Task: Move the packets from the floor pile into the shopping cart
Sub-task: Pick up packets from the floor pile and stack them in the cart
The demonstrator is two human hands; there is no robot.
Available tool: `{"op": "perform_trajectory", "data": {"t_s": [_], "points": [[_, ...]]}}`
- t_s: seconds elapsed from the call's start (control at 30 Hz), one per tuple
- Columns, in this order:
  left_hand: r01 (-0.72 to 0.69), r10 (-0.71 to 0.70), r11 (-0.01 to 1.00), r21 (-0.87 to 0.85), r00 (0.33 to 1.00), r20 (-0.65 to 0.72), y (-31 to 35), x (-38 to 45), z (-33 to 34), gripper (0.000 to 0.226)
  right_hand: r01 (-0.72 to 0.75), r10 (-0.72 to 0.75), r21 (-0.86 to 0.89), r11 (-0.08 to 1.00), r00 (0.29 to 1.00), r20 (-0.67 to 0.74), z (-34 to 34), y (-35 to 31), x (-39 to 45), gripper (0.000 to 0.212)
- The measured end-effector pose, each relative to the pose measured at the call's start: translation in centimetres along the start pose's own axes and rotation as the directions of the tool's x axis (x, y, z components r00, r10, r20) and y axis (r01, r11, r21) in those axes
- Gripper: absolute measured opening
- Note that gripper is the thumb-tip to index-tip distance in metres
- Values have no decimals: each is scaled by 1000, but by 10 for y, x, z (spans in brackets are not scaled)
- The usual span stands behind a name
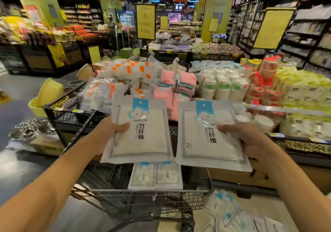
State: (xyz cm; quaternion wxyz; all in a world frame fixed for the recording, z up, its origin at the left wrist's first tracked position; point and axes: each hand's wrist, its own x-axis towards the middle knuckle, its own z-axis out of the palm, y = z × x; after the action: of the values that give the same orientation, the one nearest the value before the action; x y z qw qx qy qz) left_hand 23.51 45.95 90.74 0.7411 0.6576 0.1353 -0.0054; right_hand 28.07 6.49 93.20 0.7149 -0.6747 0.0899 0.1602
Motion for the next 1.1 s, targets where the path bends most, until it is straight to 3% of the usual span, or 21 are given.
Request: {"op": "perform_trajectory", "data": {"t_s": [0.07,0.23,0.37,0.63,0.8,1.1], "points": [[19,-19,1000,-7,1000,6,-4,15,-22,34,-13,13,33,999,1000,12,23,4,15,25],[77,-76,997,-22,997,33,-18,55,-63,31,-48,48,14,999,999,5,68,15,51,52],[132,-127,990,-56,989,79,-36,88,-77,35,-129,129,29,991,992,-6,84,25,83,24],[251,-249,968,-29,967,53,-87,159,-81,34,-200,200,42,979,980,-18,84,60,173,30],[318,-317,947,-54,948,15,-138,213,-88,46,-242,241,12,970,970,31,79,100,259,36],[394,-395,919,-22,917,-58,-266,301,-106,44,-352,353,-43,935,935,23,72,217,384,36]]}}
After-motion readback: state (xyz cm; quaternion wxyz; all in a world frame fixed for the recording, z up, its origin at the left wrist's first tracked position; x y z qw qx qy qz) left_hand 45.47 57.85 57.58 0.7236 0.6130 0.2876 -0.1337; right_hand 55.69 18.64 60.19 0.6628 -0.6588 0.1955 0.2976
